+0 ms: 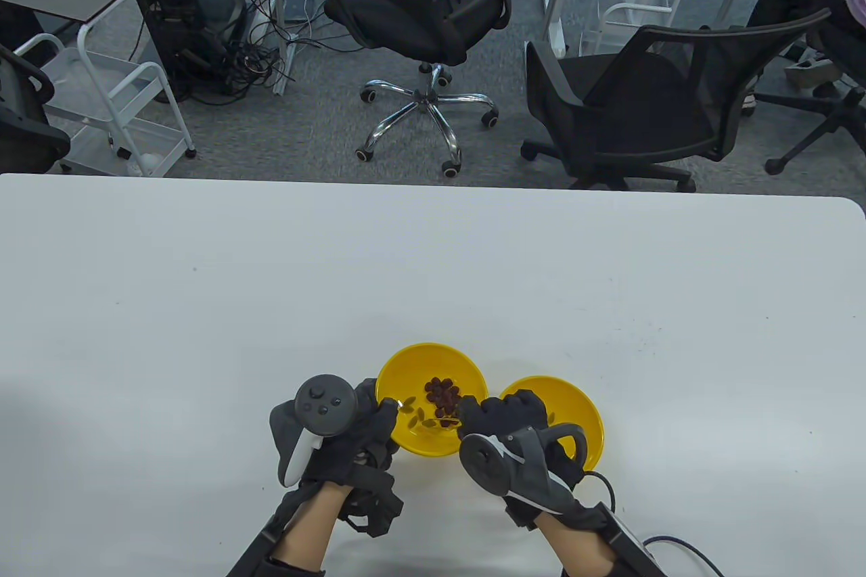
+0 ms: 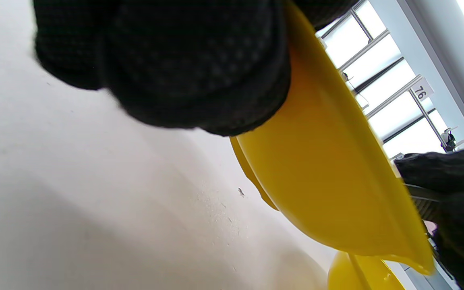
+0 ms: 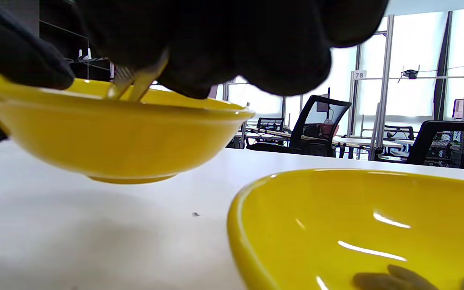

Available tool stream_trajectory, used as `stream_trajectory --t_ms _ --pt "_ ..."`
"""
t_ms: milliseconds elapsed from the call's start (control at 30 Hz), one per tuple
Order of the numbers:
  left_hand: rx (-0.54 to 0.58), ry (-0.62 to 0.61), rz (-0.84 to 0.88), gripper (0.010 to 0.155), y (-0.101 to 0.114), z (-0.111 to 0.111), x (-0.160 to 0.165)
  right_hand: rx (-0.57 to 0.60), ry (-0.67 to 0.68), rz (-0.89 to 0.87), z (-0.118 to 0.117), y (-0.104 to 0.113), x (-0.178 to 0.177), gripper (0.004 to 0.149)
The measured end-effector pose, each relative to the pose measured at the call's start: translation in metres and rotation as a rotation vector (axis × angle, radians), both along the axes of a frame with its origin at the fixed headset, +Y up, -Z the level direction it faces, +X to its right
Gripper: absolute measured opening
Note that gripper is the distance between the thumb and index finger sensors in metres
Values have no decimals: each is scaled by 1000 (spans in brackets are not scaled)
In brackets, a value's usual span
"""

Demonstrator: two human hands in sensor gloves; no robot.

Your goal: Pick raisins with tweezers into bowl

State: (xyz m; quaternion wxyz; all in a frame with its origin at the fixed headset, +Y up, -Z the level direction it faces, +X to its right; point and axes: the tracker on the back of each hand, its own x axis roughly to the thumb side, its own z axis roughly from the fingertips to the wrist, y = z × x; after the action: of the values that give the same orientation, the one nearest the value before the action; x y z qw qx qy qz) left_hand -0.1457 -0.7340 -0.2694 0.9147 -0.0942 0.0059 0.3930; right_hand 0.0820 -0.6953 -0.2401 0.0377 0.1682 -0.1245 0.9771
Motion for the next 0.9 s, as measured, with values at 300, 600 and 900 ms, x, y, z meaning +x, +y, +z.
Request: stream_trajectory --t_ms 300,600,900 --pt "-5 20 -2 60 0 -1 -4 -28 -158 -169 -9 17 64 46" --pt "-6 24 -8 60 1 0 -6 -124 -344 -92 -25 7 118 46" --pt "-9 23 -17 60 1 0 -7 -210 -383 21 -36 -11 120 46"
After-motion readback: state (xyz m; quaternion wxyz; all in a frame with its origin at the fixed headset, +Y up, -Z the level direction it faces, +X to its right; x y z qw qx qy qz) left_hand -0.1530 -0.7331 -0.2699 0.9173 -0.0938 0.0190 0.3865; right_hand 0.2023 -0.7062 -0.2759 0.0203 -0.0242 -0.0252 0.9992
